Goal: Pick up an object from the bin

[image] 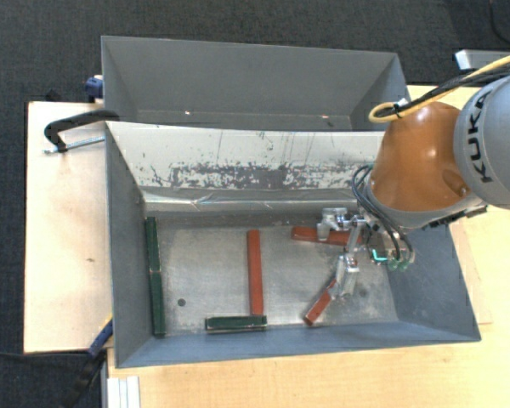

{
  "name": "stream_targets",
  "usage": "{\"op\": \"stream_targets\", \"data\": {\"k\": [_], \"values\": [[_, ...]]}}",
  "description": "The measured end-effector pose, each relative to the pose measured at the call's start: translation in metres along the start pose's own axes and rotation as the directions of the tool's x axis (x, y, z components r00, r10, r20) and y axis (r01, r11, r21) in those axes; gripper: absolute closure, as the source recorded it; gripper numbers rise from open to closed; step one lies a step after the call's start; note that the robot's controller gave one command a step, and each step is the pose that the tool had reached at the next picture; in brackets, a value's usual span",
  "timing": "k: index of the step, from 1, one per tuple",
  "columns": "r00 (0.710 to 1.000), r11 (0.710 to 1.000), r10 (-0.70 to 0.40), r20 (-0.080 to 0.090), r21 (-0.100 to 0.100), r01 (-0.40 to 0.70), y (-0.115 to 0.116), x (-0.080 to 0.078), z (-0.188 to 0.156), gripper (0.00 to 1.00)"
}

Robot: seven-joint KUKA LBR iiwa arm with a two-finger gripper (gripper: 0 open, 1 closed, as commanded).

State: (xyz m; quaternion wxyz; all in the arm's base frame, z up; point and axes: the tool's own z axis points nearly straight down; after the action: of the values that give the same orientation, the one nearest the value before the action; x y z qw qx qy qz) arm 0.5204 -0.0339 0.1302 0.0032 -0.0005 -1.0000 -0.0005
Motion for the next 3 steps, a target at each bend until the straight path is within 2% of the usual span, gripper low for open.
{"op": "stream_targets", "data": {"k": [1, 2, 3], "values": [[1.0, 1.0, -0.001, 0.008, 0.001, 0.001, 0.0, -0.002, -0.004, 0.0], [0.986, 0.986, -0.167, 0.01, 0.002, 0.167, -0.007, 0.006, 0.047, 0.0], [0.959, 0.959, -0.282, 0.009, 0.003, 0.282, -0.006, 0.009, 0.059, 0.0]]}}
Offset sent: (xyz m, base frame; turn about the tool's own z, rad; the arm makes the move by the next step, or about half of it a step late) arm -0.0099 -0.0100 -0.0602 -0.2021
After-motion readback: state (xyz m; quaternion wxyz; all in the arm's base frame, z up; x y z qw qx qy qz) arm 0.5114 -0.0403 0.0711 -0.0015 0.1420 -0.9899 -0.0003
